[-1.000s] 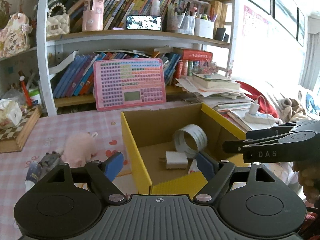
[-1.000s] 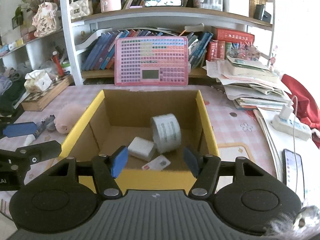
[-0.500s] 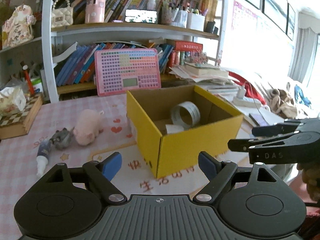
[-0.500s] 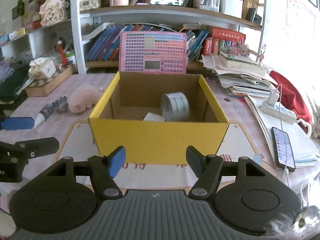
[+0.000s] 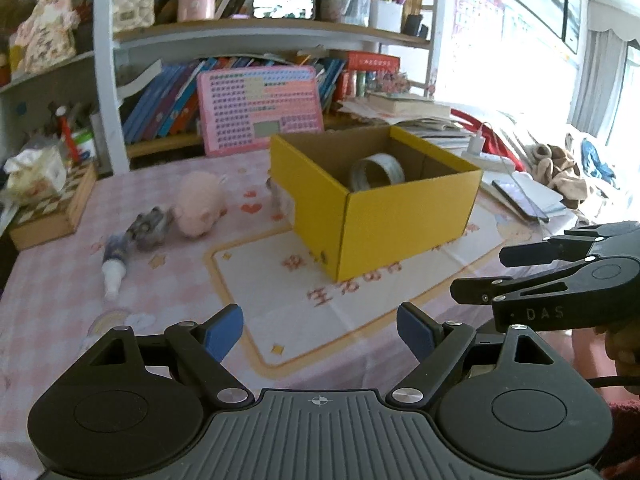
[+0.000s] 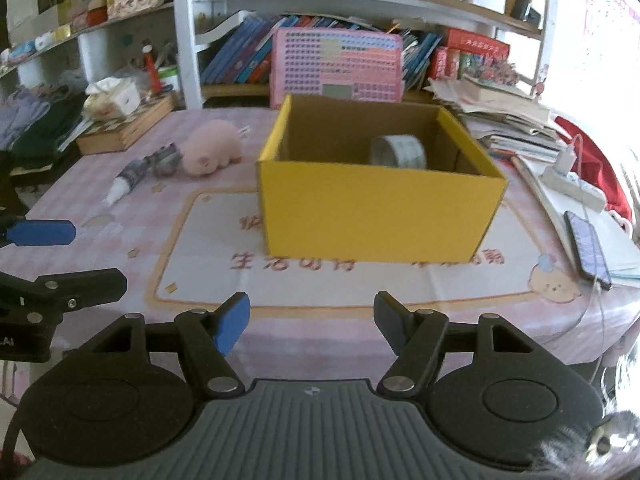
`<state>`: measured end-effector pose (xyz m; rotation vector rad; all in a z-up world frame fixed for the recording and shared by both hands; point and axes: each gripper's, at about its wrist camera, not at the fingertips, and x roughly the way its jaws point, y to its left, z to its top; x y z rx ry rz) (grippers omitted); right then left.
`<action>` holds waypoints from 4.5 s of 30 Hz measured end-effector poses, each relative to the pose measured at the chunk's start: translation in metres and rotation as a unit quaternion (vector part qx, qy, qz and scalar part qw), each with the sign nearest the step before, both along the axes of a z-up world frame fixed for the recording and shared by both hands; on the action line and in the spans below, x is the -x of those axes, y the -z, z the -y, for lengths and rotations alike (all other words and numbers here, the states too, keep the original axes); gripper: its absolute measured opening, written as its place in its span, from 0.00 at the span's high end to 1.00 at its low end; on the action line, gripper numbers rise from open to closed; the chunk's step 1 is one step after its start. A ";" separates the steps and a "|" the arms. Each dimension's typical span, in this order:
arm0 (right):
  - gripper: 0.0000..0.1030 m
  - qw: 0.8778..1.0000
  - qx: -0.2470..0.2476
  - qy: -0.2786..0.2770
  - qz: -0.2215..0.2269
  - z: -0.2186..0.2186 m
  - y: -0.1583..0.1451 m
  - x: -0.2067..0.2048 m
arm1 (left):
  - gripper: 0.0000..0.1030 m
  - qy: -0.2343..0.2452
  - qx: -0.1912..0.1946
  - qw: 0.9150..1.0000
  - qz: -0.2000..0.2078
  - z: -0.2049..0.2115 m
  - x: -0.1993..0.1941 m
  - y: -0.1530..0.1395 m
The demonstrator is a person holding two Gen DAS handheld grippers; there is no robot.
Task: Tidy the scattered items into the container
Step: 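Lift both open tools out of the yellow box, then move both tools toward the pink plush pig and blue spray bottle, then grasp the pink plush pig with the right tool while the left tool grasps the blue spray bottle, then lift and carry the plush pig and spray bottle toward the yellow box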
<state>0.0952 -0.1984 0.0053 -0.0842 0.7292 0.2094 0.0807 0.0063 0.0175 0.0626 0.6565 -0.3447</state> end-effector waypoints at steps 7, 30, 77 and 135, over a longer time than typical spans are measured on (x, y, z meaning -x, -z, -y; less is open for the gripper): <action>0.32 0.999 -0.002 -0.047 -0.023 -0.036 0.005 0.005 | 0.16 -0.026 -0.001 0.999 -0.021 -0.027 0.007 0.008; 0.24 0.990 0.020 -0.138 -0.014 -0.110 -0.002 -0.014 | 0.04 -0.108 -0.005 0.994 -0.010 -0.085 0.011 0.004; 0.14 0.995 -0.033 -0.044 -0.080 -0.188 0.010 -0.286 | 0.05 -0.202 -0.030 0.978 -0.050 -0.134 -0.190 0.039; 0.44 0.985 -0.082 -0.103 -0.115 -0.164 0.003 -0.258 | 0.70 -0.205 0.031 0.977 -0.051 -0.154 -0.166 0.022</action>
